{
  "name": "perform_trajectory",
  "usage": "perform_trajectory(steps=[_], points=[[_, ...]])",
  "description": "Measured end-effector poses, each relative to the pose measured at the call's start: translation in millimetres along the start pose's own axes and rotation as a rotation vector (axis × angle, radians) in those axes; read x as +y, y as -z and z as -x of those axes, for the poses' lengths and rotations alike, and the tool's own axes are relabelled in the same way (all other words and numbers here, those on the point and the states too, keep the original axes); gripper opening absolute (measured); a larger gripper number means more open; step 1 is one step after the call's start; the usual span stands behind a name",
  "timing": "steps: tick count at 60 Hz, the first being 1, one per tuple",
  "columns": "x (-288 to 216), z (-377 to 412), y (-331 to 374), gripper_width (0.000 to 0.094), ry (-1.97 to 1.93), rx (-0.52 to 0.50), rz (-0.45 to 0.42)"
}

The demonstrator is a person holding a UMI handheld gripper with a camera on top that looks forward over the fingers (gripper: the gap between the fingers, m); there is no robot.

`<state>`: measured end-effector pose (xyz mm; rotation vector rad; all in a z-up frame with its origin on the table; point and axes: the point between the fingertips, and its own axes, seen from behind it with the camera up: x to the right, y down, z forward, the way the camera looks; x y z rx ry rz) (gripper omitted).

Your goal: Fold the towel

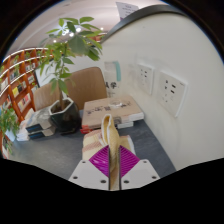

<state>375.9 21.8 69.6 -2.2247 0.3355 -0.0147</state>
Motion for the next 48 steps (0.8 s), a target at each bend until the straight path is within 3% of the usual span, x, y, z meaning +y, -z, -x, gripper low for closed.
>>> perform_trajectory(steps=[3,4,10,13,19,25,32,48], points=[[12.0,-30.5,-12.5,0.0282,0.033,0.066,0.018],[16.6,-39.6,-16.1,0.0399,0.047,0.085,0.026],[27.6,-76.1,-20.1,0.059,0.079,0.168,0.052],[14.1,-72.7,-8.7,0.0637,0.056,0.151,0.016],[-21.9,-41.5,30.9,0.0874,-0.014,0.082,-0.047],[-55.0,6.7,84.7,0.0857,0.001,0.021,-0.129],[-60.8,78.6,147.9,0.0855,0.029,-0.07,-0.173],[12.3,211.1,250.3,0.0853,0.114,-0.174,-0.159]])
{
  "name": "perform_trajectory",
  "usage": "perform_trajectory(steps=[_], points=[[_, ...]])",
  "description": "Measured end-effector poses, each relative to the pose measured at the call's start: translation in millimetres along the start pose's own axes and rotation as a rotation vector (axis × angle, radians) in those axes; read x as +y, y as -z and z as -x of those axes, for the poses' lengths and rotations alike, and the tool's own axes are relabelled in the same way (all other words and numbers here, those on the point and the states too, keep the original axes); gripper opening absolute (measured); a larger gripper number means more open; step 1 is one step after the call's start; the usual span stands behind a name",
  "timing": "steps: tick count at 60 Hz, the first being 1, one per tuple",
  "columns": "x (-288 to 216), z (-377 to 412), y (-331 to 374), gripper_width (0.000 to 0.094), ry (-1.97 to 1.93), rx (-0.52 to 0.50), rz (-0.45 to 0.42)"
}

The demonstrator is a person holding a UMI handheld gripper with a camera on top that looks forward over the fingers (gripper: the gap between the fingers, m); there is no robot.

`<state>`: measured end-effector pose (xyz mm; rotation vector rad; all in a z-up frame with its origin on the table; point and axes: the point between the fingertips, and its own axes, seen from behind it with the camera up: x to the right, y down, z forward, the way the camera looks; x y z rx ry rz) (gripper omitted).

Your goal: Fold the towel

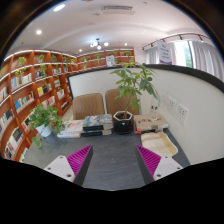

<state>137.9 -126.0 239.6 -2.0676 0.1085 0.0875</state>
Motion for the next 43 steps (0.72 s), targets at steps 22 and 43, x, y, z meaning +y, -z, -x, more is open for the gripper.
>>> perform_trajectory(steps=[22,43], points=[[61.7,96.9,66.9,0.0863,0.079,-0.097,0.054],[61.1,97.2,83.7,0.0853,0.103,-0.079,0.015]])
